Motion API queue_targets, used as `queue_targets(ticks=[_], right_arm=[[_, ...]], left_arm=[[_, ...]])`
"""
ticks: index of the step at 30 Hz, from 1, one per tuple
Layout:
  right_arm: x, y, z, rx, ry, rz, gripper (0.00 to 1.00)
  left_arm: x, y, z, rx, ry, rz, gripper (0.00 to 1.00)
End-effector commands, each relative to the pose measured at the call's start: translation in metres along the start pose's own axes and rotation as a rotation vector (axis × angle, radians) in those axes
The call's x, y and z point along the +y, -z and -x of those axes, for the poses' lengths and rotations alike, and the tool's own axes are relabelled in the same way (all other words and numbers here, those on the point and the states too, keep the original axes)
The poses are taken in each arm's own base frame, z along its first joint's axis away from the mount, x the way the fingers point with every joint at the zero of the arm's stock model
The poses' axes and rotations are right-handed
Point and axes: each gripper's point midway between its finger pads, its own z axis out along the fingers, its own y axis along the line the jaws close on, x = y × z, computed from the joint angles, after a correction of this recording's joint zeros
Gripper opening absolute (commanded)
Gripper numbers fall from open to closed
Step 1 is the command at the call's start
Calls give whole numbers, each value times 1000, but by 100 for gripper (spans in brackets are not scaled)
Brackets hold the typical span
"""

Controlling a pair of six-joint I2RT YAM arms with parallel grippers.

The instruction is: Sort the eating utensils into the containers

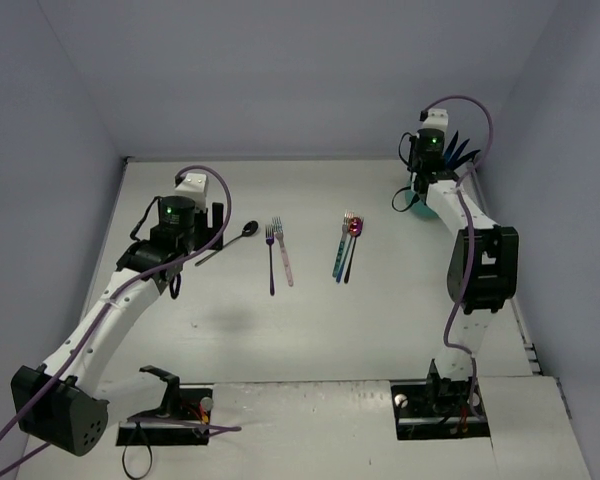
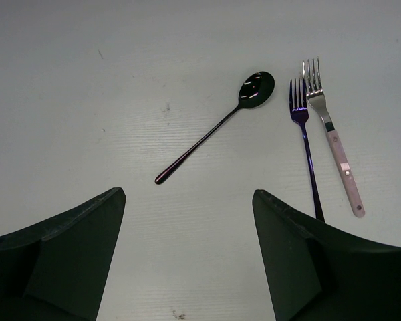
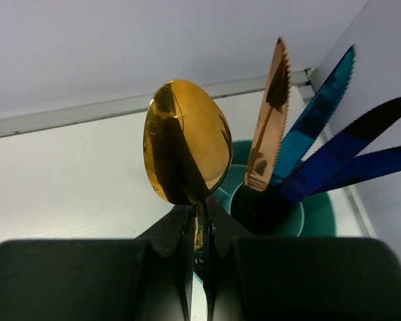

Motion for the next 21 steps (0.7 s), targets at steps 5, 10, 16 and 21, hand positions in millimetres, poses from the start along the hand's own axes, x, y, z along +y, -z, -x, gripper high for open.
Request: queue_targets(ticks=[5, 10, 16, 21], right_arm=[[-2, -17, 4, -34, -87, -27, 0], [-5, -26, -15, 5, -110, -39, 0], [-6, -26, -23, 32, -115, -45, 10], [-8, -23, -25, 47, -116, -56, 12]], left_arm=[[-3, 0, 25, -77, 16, -26, 74], [-3, 0, 25, -75, 14, -28, 74], [-3, 0, 24, -74, 12, -29, 74], [-3, 0, 23, -69, 13, -27, 74]])
